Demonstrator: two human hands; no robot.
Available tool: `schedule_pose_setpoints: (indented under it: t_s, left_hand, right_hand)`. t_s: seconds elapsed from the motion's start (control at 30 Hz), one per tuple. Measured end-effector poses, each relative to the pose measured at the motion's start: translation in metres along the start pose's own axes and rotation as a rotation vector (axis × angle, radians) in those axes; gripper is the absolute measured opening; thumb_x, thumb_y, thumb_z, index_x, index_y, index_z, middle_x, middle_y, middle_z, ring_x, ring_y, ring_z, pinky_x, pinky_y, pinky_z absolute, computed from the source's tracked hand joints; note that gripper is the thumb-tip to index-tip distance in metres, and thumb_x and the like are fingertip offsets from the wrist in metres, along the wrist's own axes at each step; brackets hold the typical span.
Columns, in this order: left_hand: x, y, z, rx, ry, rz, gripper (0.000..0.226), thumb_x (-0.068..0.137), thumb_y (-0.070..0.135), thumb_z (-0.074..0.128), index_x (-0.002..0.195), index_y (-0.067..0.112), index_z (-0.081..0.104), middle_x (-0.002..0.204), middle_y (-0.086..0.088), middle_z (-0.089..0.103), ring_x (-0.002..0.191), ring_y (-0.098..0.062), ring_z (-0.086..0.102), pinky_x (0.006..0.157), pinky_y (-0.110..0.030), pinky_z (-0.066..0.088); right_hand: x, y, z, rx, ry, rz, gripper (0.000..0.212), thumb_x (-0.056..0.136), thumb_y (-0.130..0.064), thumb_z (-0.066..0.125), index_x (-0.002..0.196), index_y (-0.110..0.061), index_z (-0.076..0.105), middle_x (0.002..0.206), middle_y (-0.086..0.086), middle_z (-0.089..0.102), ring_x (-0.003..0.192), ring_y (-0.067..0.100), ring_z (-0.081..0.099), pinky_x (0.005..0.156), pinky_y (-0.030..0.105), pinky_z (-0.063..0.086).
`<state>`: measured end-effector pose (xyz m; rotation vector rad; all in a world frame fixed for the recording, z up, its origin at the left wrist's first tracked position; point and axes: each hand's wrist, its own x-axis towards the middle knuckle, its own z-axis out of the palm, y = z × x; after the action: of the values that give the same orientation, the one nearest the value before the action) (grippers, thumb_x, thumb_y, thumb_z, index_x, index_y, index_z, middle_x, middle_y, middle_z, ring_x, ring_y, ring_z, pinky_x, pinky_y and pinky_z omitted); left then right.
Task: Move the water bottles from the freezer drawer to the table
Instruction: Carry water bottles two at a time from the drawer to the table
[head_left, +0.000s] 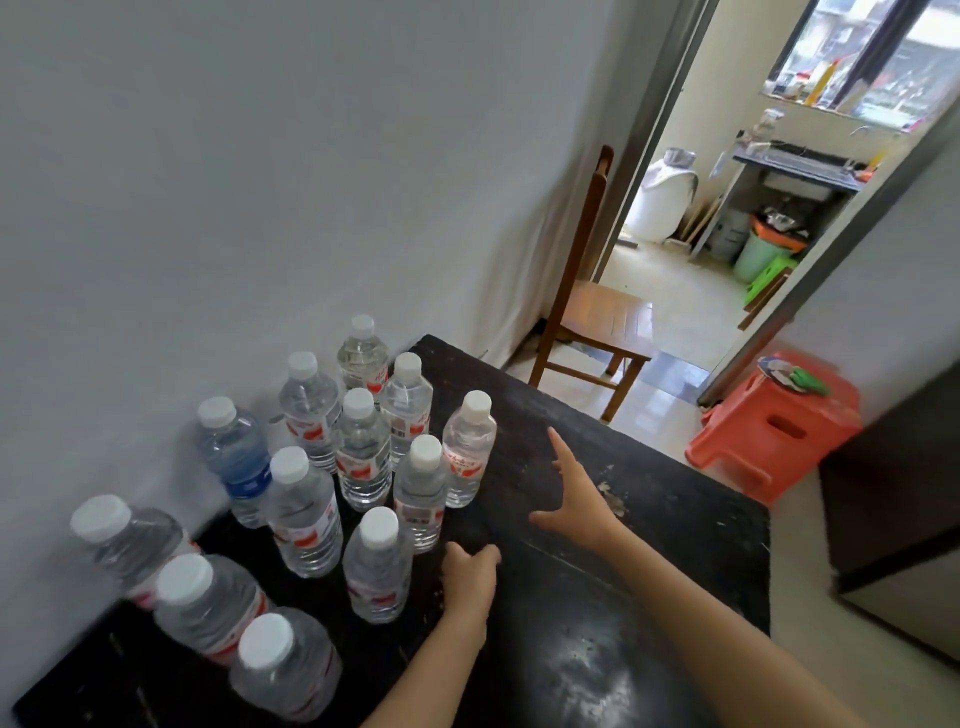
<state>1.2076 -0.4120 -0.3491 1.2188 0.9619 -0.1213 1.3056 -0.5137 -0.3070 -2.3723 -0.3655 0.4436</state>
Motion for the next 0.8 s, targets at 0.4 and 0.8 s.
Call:
schedule_pose_setpoints:
  t_s: [0.4, 0.8]
  left_hand:
    - [-0.091, -0.034, -0.071, 0.485, -0.143, 0.318, 0.058, 0.090, 0.017, 0.050, 0.142, 0.008, 0.027, 0.146, -0.013, 0.035, 0.132, -0.024, 0.036, 0.106, -0.033, 0.031]
    - [-0.142, -0.047, -0.163, 0.763, -0.056, 0.625, 0.059, 0.088, 0.019, 0.054, 0.142, 0.013, 0.030, 0.143, -0.013, 0.040, 0.132, -0.025, 0.037, 0.108, -0.039, 0.034]
  right_hand:
    - [-0.129, 0.008, -0.030, 0.017, 0.172, -0.050, 0.091, 0.079, -0.020, 0.071, 0.144, -0.031, 0.009, 0.151, 0.004, 0.024, 0.136, 0.029, 0.031, 0.108, 0.047, 0.035]
    - [-0.211, 0.001, 0.016, -0.234, 0.006, -0.058, 0.075, 0.084, -0.028, 0.064, 0.144, -0.025, 0.019, 0.146, 0.007, 0.030, 0.130, 0.023, 0.036, 0.104, 0.034, 0.038]
